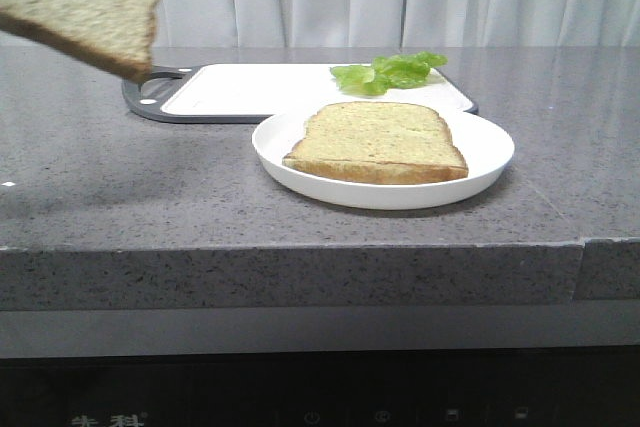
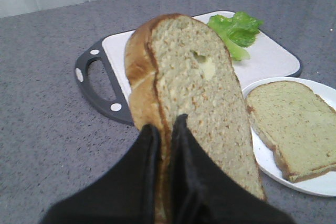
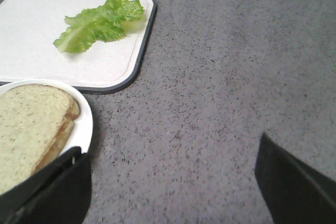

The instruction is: Left arm grabs bread, right arm adds lettuce

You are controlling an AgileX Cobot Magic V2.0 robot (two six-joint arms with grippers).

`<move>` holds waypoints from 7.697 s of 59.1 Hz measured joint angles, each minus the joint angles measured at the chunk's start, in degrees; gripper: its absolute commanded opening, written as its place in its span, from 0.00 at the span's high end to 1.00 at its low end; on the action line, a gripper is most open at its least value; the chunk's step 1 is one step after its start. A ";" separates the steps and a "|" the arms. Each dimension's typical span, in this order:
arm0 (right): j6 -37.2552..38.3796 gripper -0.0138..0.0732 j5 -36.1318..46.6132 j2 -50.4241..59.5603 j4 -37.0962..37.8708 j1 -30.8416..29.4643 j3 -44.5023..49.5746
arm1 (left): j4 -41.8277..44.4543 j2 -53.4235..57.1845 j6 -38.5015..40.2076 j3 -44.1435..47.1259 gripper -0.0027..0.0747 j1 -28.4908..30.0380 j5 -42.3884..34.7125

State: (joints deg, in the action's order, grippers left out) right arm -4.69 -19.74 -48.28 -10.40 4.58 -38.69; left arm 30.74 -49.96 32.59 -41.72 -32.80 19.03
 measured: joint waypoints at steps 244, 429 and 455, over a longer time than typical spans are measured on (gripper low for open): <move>-13.84 0.91 4.31 -10.56 -8.64 22.71 -9.95 | 12.29 7.96 16.40 7.30 0.99 0.00 3.12; -13.74 0.91 2.99 38.97 -10.90 18.13 17.04 | -63.68 -21.81 -55.23 -25.84 0.99 6.50 11.31; -13.74 0.91 2.99 38.97 -10.90 17.71 17.04 | -57.84 12.95 -55.33 6.41 0.99 3.28 -3.27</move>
State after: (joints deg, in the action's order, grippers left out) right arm -18.44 -16.75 -9.31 -21.30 22.30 -21.64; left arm -27.10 -37.01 -22.73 -35.31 -29.53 15.76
